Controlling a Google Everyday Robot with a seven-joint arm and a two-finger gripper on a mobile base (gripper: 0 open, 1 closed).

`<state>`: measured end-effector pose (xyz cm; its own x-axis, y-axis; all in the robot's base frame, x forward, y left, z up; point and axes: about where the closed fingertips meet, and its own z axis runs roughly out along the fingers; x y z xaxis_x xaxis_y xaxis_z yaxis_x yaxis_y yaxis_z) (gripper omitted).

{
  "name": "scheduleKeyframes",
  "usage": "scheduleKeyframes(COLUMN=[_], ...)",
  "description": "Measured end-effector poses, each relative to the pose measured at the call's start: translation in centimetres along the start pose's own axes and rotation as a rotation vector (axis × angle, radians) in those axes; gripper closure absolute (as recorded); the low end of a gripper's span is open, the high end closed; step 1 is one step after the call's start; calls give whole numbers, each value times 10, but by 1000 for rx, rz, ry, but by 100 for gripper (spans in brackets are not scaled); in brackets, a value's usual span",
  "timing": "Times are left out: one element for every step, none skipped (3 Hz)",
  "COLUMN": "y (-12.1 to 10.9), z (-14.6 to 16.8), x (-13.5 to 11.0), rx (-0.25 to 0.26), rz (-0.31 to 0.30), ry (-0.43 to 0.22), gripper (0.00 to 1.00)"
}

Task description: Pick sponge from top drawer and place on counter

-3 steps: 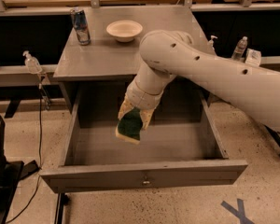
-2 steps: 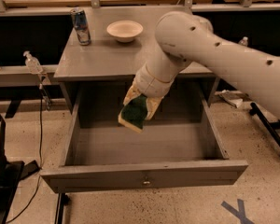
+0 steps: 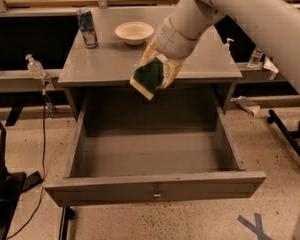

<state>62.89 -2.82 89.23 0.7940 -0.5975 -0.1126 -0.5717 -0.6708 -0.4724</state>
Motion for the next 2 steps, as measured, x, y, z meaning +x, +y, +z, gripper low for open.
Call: scheduleKeyframes(y=[-22, -39], z=[5, 27], x=[27, 88], rx=[-59, -81], rz=[121, 393], ry=[23, 75], gripper=[100, 100])
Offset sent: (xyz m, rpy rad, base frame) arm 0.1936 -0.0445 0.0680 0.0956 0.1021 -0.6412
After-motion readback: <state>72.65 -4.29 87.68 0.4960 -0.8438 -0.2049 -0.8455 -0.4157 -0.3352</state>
